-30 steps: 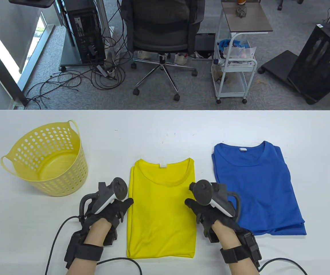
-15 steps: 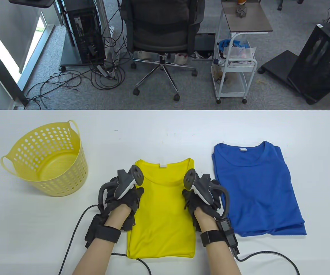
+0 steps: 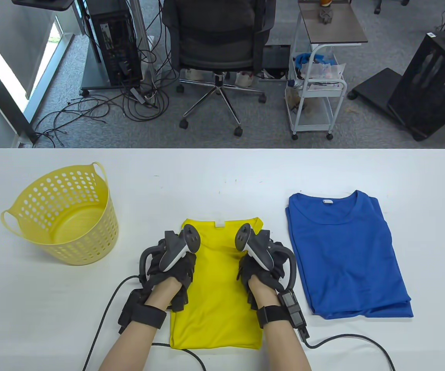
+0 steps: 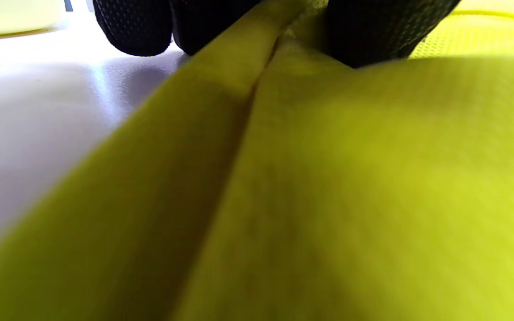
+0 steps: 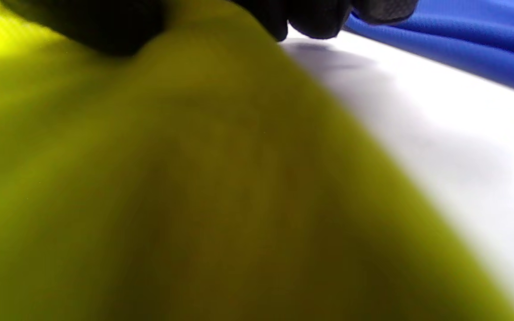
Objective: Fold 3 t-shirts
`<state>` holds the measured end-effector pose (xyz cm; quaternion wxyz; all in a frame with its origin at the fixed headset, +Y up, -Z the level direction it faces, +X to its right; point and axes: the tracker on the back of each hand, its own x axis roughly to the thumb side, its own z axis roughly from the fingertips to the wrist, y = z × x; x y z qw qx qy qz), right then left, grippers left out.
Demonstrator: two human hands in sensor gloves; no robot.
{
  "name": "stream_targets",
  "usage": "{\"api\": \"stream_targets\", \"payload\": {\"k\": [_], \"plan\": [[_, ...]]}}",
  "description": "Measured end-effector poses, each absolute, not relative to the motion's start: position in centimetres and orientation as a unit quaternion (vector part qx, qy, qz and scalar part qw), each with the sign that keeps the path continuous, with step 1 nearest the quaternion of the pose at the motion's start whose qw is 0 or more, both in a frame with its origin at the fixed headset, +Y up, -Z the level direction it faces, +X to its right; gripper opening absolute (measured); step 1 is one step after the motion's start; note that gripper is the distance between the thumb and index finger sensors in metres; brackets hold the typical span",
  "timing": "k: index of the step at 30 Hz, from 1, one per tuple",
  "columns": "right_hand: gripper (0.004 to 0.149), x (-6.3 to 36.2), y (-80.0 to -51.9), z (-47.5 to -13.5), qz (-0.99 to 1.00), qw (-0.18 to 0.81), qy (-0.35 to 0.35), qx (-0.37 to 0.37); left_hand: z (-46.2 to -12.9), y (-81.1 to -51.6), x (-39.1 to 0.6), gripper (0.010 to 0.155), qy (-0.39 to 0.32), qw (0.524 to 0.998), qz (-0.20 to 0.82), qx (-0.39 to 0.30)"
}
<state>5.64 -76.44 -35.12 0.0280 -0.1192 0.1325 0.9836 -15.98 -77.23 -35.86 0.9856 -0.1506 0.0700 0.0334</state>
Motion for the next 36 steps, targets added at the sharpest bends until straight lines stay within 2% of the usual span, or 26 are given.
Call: {"api": "stream_targets", "payload": {"k": [9,18,27,36], "plan": [[0.039,7.7,-72.1,-32.9,0.986,0.124,0.043,-0.102,-34.4,-75.6,-17.5,0.049,0.071,0.971,0.213,-0.086],[0.042,12.3,-70.1,-31.0,0.973,0.212,0.036,-0.082,-32.7,-74.0,-16.4,0.050,0.040,0.944,0.318,-0.076],[0.042,19.0,-67.1,-28.0,0.967,0.231,0.021,-0.105,-30.0,-72.5,-10.2,0.051,-0.010,0.941,0.330,-0.073],[0.042,25.2,-65.3,-25.0,0.966,0.223,0.011,-0.130,-28.3,-72.5,-3.8,0.051,-0.038,0.938,0.335,-0.078]]}}
